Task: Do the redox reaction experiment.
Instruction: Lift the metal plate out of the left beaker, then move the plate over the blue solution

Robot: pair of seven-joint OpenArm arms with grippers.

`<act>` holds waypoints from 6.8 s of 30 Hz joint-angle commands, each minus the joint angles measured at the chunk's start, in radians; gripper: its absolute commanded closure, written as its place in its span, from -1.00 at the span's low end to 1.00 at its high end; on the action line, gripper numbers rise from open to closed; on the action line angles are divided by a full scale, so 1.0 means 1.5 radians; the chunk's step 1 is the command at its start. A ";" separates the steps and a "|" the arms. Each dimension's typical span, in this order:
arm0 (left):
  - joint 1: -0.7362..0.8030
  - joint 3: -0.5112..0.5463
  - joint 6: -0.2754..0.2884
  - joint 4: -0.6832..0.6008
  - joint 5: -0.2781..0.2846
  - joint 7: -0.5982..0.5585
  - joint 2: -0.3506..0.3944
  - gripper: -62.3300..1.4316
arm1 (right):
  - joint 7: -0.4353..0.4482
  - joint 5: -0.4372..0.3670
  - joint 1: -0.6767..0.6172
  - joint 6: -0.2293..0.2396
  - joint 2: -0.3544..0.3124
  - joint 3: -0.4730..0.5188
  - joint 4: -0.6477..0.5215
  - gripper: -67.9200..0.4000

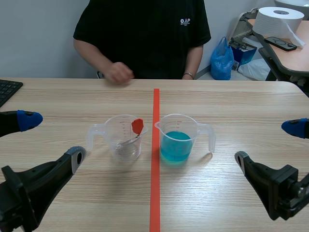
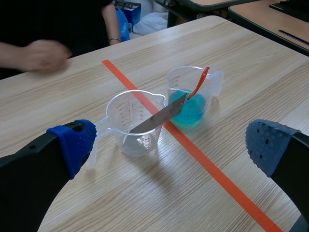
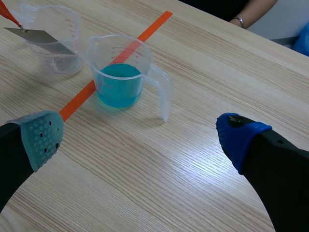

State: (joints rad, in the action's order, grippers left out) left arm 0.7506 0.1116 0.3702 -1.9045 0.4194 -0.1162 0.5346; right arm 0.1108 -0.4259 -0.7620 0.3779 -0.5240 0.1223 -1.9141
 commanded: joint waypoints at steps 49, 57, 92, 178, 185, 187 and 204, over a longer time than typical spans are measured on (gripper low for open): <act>0.002 0.005 0.002 -0.005 0.004 -0.009 -0.003 -1.00 | 0.055 -0.003 0.050 0.092 -0.122 0.001 -0.010 -1.00; 0.025 0.005 -0.032 -0.005 -0.047 0.018 -0.003 -1.00 | 0.073 -0.002 0.123 0.168 -0.183 -0.015 -0.009 -1.00; 0.212 0.054 -0.182 0.400 -0.313 -0.287 -0.003 0.86 | 0.144 0.108 0.537 0.220 -0.077 -0.404 0.236 -1.00; 0.207 0.054 -0.183 0.437 -0.310 -0.312 -0.001 0.86 | -0.425 -0.492 0.759 0.232 -0.174 -0.318 0.069 0.94; 0.207 0.054 -0.183 0.437 -0.310 -0.313 -0.001 0.86 | -0.455 -0.492 0.759 0.212 -0.174 -0.317 0.086 0.94; 0.207 0.054 -0.183 0.437 -0.310 -0.314 -0.001 0.86 | -0.460 -0.492 0.759 0.209 -0.175 -0.317 0.090 0.94; 0.207 0.054 -0.181 0.437 -0.310 -0.327 -0.001 0.86 | -0.501 -0.492 0.759 0.179 -0.153 -0.317 0.093 0.94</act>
State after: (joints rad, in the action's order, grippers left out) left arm 1.0634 0.1925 0.1009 -1.2385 -0.0525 -0.5888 0.5346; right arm -0.6563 -1.1534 0.3515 0.6510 -0.7422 -0.3603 -1.7725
